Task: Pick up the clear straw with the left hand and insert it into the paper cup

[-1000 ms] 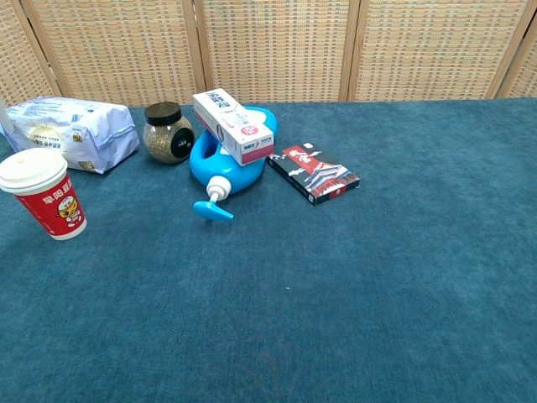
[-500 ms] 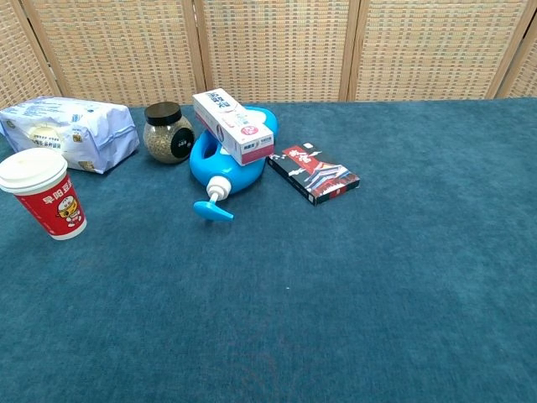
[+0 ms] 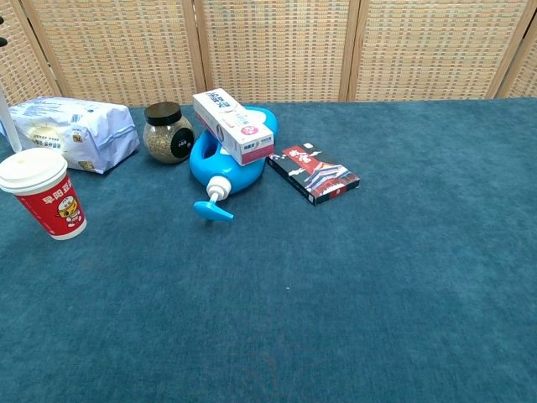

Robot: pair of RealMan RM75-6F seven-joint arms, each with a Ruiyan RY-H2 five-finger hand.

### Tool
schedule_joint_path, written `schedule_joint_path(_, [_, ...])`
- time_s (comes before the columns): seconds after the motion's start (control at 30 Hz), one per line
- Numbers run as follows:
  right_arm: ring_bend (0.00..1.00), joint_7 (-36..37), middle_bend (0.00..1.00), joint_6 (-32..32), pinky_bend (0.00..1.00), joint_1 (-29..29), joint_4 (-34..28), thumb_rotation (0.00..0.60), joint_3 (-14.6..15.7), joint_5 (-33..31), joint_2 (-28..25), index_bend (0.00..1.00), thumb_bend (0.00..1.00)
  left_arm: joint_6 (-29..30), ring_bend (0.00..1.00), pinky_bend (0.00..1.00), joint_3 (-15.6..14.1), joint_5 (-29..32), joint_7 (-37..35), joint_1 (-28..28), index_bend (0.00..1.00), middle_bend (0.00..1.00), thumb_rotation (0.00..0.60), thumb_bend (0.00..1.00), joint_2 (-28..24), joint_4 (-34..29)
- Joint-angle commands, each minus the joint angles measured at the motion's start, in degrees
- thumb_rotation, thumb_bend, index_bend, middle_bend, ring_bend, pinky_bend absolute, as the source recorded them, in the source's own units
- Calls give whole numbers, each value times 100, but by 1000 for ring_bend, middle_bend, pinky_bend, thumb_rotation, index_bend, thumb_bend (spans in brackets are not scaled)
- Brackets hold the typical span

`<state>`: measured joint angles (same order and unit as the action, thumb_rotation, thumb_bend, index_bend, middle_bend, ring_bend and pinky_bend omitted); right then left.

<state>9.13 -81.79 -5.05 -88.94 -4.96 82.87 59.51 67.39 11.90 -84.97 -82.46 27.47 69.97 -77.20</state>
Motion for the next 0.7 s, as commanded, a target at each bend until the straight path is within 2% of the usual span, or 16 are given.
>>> schedule_joint_path(0.03, [0,13,0,-3,0,4,0,600,-3,-6,-5,0,0,-9,0,0,-48,-5,-69,-4,583,0,600,413,33,59])
schedule_joint_path(0.7, [0,57,0,15,0,9,31,600,-6,-17,-11,0,0,25,0,0,-107,71,-31,48,583,0,600,413,206,317])
